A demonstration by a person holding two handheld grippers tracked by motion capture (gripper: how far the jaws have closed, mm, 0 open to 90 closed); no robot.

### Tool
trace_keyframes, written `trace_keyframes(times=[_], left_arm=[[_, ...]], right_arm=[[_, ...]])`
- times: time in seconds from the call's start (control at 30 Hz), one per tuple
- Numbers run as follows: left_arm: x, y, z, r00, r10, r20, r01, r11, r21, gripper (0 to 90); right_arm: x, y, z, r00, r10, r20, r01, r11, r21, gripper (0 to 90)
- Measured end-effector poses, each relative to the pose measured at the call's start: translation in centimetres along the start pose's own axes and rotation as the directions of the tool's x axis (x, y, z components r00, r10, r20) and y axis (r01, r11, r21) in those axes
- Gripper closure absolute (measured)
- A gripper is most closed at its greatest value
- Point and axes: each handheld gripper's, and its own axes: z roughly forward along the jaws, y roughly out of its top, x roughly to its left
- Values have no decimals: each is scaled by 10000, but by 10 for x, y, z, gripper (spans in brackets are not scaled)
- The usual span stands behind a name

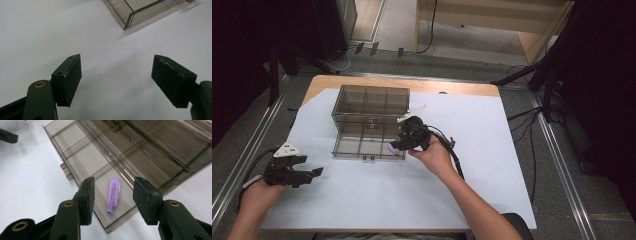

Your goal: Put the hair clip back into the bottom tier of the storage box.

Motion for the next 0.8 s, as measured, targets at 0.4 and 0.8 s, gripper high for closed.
trace_keyframes(times=[0.4, 0.8], left_arm=[[0, 3, 3, 10000, 89, 24, -89, 9999, 54, 250], [2, 6, 6, 10000, 81, 38, -81, 10000, 13, 250]], right_arm=[[-14, -11, -17, 9995, 284, 169, -278, 9991, -317, 536], [-28, -22, -35, 9977, 516, 444, -488, 9968, -628, 526]])
